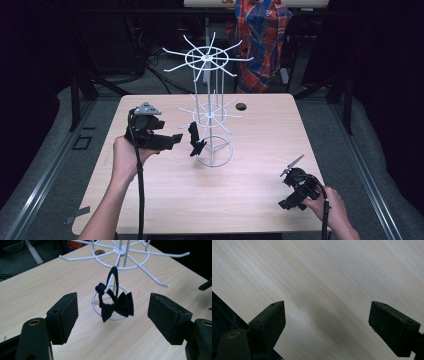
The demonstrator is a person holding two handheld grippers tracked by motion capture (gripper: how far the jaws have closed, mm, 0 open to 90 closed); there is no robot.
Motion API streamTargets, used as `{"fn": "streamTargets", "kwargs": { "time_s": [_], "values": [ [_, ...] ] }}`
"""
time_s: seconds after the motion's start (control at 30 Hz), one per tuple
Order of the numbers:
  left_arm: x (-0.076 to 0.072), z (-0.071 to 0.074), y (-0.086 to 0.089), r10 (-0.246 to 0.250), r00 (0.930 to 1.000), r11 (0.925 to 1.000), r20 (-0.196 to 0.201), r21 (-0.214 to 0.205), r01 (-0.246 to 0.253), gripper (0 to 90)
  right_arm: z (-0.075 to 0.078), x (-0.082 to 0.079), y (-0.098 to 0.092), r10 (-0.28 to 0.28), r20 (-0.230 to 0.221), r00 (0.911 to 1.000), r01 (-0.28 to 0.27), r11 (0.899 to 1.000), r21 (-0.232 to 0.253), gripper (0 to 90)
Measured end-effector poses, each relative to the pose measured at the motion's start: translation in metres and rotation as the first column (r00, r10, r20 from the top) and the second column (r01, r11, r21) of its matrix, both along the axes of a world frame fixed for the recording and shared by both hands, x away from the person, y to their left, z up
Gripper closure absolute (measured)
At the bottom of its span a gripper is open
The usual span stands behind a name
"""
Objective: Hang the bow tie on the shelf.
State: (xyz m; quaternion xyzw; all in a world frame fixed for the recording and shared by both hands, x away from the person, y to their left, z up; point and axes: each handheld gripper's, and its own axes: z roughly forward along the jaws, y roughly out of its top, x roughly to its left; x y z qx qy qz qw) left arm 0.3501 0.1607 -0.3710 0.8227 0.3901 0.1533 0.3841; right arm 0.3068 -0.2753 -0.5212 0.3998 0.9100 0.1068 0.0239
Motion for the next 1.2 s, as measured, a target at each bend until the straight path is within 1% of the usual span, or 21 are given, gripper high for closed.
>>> {"fn": "streamTargets", "kwargs": {
  "time_s": [0.07, 0.1, 0.17, 0.23, 0.27, 0.33, 0.4, 0.43, 0.47, 0.53, 0.6, 0.63, 0.7, 0.77, 0.9, 0.93, 1.0, 1.03, 1.13, 1.17, 1.2],
  "values": [
    [-0.003, -0.004, 0.005, 0.005, 1.0, 0.9999, -0.008, 0.014, -0.004, 22.3, 0.0, 0.0, 0.0, 0.003, -0.002, 1.0, -0.003, 1.0, -0.003, 13.9],
    [-0.004, -0.007, 0.007, 0.013, 0.9999, 0.9998, -0.006, 0.014, -0.013, 21.5, 0.0, 0.0, 0.0, 0.003, -0.002, 1.0, -0.003, 1.0, -0.004, 13.9],
    [-0.006, -0.011, 0.013, 0.008, 0.9996, 0.9998, -0.028, 0.019, -0.007, 18.6, 0.0, 0.0, 0.0, 0.003, -0.001, 1.0, -0.003, 1.0, -0.004, 13.8],
    [-0.01, -0.019, 0.02, 0.031, 0.9989, 0.999, -0.036, 0.032, -0.03, 16.9, 0.0, 0.0, 0.0, -0.001, 0.001, 1.0, 0.001, 1.0, 0.0, 13.9],
    [-0.01, -0.019, 0.02, 0.031, 0.9989, 0.999, -0.036, 0.032, -0.03, 16.3, 0.0, 0.0, 0.0, -0.001, 0.001, 1.0, 0.001, 1.0, 0.0, 13.9],
    [-0.014, -0.028, 0.03, 0.05, 0.9973, 0.9978, -0.054, 0.046, -0.048, 15.7, 0.0, 0.0, 0.001, -0.003, 0.006, 1.0, 0.003, 1.0, 0.0, 13.8],
    [-0.015, -0.03, 0.032, 0.053, 0.9969, 0.9975, -0.058, 0.049, -0.05, 15.3, 0.0, 0.0, 0.0, -0.001, 0.001, 1.0, 0.001, 1.0, 0.002, 13.8],
    [-0.017, -0.033, 0.036, 0.064, 0.9957, 0.9969, -0.066, 0.049, -0.061, 15.3, 0.001, 0.0, 0.0, 0.003, 0.001, 1.0, -0.003, 1.0, -0.011, 13.8],
    [-0.018, -0.037, 0.04, 0.074, 0.9945, 0.9963, -0.074, 0.049, -0.071, 15.0, 0.001, 0.0, 0.0, -0.002, -0.001, 1.0, 0.002, 1.0, 0.0, 13.8],
    [-0.02, -0.042, 0.045, 0.09, 0.9925, 0.9952, -0.083, 0.047, -0.086, 14.9, 0.001, 0.0, 0.0, -0.002, 0.0, 1.0, 0.002, 1.0, -0.001, 13.8],
    [-0.023, -0.05, 0.054, 0.104, 0.9891, 0.9937, -0.105, 0.052, -0.099, 14.6, 0.001, 0.0, 0.0, 0.002, -0.004, 1.0, -0.003, 1.0, -0.008, 13.8],
    [-0.023, -0.05, 0.054, 0.104, 0.9891, 0.9937, -0.105, 0.052, -0.099, 14.5, 0.001, 0.0, 0.0, 0.002, -0.004, 1.0, -0.003, 1.0, -0.008, 13.8],
    [-0.024, -0.054, 0.06, 0.11, 0.9863, 0.9934, -0.123, 0.044, -0.106, 14.0, 0.001, 0.0, 0.0, -0.003, -0.001, 1.0, 0.003, 1.0, -0.003, 13.8],
    [-0.025, -0.057, 0.064, 0.12, 0.9836, 0.9924, -0.135, 0.046, -0.114, 14.0, 0.0, 0.0, 0.001, -0.005, 0.004, 1.0, 0.005, 1.0, -0.001, 13.8],
    [-0.027, -0.065, 0.069, 0.131, 0.9804, 0.9904, -0.148, 0.064, -0.122, 13.6, 0.0, 0.0, 0.001, -0.003, 0.001, 1.0, 0.003, 1.0, -0.004, 13.8],
    [-0.028, -0.07, 0.07, 0.132, 0.9792, 0.99, -0.154, 0.069, -0.123, 13.5, 0.0, 0.0, 0.001, -0.004, -0.002, 1.0, 0.004, 1.0, -0.005, 13.8],
    [-0.029, -0.073, 0.071, 0.136, 0.9786, 0.9893, -0.155, 0.074, -0.126, 13.2, -0.001, 0.0, 0.001, -0.004, 0.001, 1.0, 0.004, 1.0, -0.004, 13.8],
    [-0.03, -0.078, 0.071, 0.141, 0.9765, 0.9884, -0.164, 0.081, -0.129, 13.2, -0.001, 0.0, 0.001, -0.004, 0.001, 1.0, 0.004, 1.0, -0.004, 13.8],
    [-0.031, -0.082, 0.071, 0.142, 0.9742, 0.9878, -0.175, 0.088, -0.128, 12.5, 0.0, 0.0, 0.001, -0.004, 0.001, 1.0, 0.004, 1.0, -0.005, 13.8],
    [-0.032, -0.086, 0.072, 0.143, 0.9719, 0.987, -0.187, 0.099, -0.126, 12.4, -0.001, 0.0, 0.001, -0.003, -0.001, 1.0, 0.003, 1.0, -0.004, 13.8],
    [-0.033, -0.089, 0.072, 0.144, 0.9707, 0.9873, -0.193, 0.095, -0.128, 12.5, -0.001, 0.0, 0.001, -0.002, -0.002, 1.0, 0.002, 1.0, -0.004, 13.8]
  ]
}}
